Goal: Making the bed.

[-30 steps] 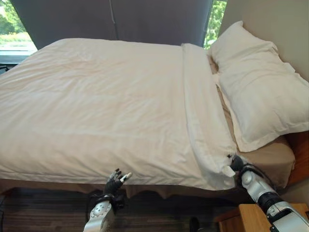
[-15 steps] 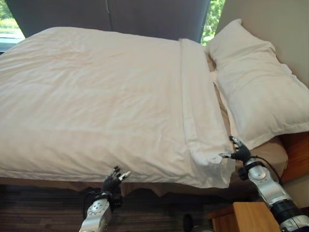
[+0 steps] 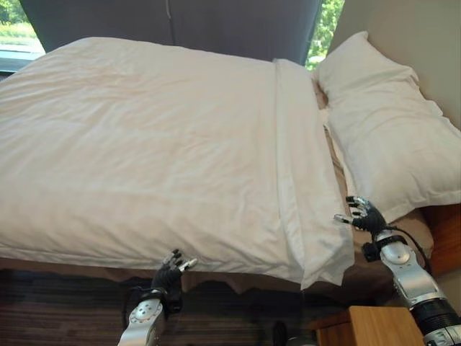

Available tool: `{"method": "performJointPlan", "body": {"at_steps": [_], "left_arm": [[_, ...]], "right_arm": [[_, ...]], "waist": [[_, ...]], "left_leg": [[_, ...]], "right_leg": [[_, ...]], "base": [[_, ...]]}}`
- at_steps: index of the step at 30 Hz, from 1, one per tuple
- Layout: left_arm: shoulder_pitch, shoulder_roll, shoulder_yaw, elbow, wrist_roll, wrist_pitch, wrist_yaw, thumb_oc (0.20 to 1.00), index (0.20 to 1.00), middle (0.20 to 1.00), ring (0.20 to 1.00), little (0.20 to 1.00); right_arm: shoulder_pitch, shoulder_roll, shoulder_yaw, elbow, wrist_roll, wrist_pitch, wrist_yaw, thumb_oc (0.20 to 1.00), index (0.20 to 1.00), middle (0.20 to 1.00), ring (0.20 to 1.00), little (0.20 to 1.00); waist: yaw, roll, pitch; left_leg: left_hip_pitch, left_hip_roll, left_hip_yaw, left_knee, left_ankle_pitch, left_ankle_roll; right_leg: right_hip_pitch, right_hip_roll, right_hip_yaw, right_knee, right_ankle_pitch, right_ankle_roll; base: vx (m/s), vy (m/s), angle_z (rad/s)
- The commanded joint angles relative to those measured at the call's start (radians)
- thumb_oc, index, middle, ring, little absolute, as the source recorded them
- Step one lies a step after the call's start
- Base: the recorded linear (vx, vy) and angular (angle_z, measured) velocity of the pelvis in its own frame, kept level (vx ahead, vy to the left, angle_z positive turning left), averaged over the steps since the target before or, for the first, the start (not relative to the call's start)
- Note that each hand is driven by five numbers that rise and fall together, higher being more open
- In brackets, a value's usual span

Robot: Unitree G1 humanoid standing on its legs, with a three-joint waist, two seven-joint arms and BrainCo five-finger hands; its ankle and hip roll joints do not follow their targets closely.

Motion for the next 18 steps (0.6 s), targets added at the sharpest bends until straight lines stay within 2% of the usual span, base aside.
{"method": "performJointPlan", "body": {"at_steps": [1,3,4,6,9,10,12,15,18], "left_arm": [[-0.106,0.059,-0.037,-0.014,0.002,-0.046,0.016,1.0,1.0,1.0,1.0,1.0],[-0.144,0.054,-0.063,0.005,-0.025,-0.052,0.02,1.0,1.0,1.0,1.0,1.0],[-0.147,0.055,-0.064,0.007,-0.026,-0.053,0.02,1.0,1.0,1.0,1.0,1.0],[-0.203,0.049,-0.104,0.029,-0.067,-0.064,0.019,1.0,1.0,1.0,1.0,1.0],[-0.241,0.045,-0.126,0.048,-0.091,-0.071,0.015,1.0,1.0,1.0,1.0,1.0],[-0.289,0.039,-0.147,0.063,-0.126,-0.081,0.016,1.0,1.0,1.0,1.0,1.0],[-0.314,0.036,-0.157,0.074,-0.139,-0.088,0.017,1.0,1.0,1.0,1.0,1.0],[-0.37,0.017,-0.19,0.121,-0.169,-0.096,0.018,1.0,1.0,1.0,1.0,1.0],[-0.393,0.008,-0.199,0.15,-0.175,-0.1,0.018,1.0,1.0,1.0,1.0,1.0]], "right_arm": [[-0.138,0.082,-0.046,0.043,0.292,-0.136,-0.08,0.2,0.2,0.2,0.2,0.2],[-0.181,0.119,-0.072,0.094,0.391,-0.16,-0.101,0.2,0.2,0.2,0.2,0.2],[-0.185,0.118,-0.072,0.098,0.393,-0.162,-0.1,0.2,0.2,0.2,0.2,0.2],[-0.274,0.155,-0.094,0.186,0.514,-0.204,-0.123,0.2,0.2,0.2,0.2,0.2],[-0.338,0.155,-0.119,0.245,0.581,-0.222,-0.125,0.2,0.2,0.2,0.2,0.2],[-0.396,0.138,-0.136,0.312,0.623,-0.232,-0.142,0.2,0.2,0.2,0.2,0.2],[-0.436,0.125,-0.141,0.359,0.638,-0.231,-0.144,0.2,0.2,0.2,0.2,0.2],[-0.501,0.114,-0.137,0.507,0.661,-0.211,-0.137,0.2,0.2,0.2,0.2,0.2],[-0.506,0.12,-0.131,0.588,0.67,-0.196,-0.121,0.2,0.2,0.2,0.2,0.2]], "waist": [[0.005,-0.012,-0.004],[0.003,0.001,-0.001],[0.004,0.001,0.001],[0.004,0.021,0.014],[0.004,0.034,0.033],[0.004,0.053,0.056],[0.003,0.065,0.068],[-0.004,0.106,0.096],[-0.008,0.122,0.103]], "left_leg": [[0.038,0.033,-0.005,0.012,-0.019,-0.023],[0.037,0.028,-0.009,0.012,-0.02,-0.023],[0.037,0.028,-0.009,0.012,-0.02,-0.022],[0.039,0.017,-0.011,0.012,-0.024,-0.02],[0.033,0.01,-0.017,0.012,-0.024,-0.021],[0.02,0.002,-0.025,0.012,-0.021,-0.021],[0.014,-0.003,-0.027,0.012,-0.02,-0.021],[-0.001,-0.021,-0.028,0.012,-0.018,-0.02],[-0.004,-0.026,-0.03,0.012,-0.018,-0.02]], "right_leg": [[-0.038,-0.076,-0.027,0.018,0.029,0.027],[-0.04,-0.08,-0.023,0.017,0.028,0.027],[-0.039,-0.08,-0.023,0.017,0.027,0.027],[-0.036,-0.088,-0.024,0.019,0.023,0.027],[-0.037,-0.095,-0.025,0.019,0.021,0.028],[-0.047,-0.104,-0.021,0.019,0.023,0.029],[-0.054,-0.109,-0.021,0.019,0.026,0.03],[-0.07,-0.124,-0.015,0.019,0.033,0.034],[-0.074,-0.129,-0.013,0.02,0.034,0.035]], "base": [[0.03,0.003,-0.05],[0.02,0.004,-0.01],[0.03,0.012,0.03],[0.04,0.02,0.04],[-0.01,0.021,0.07],[-0.07,0.056,0.15],[-0.05,0.047,0.17],[-0.03,0.051,0.07],[0.0,0.01,0.01]]}}
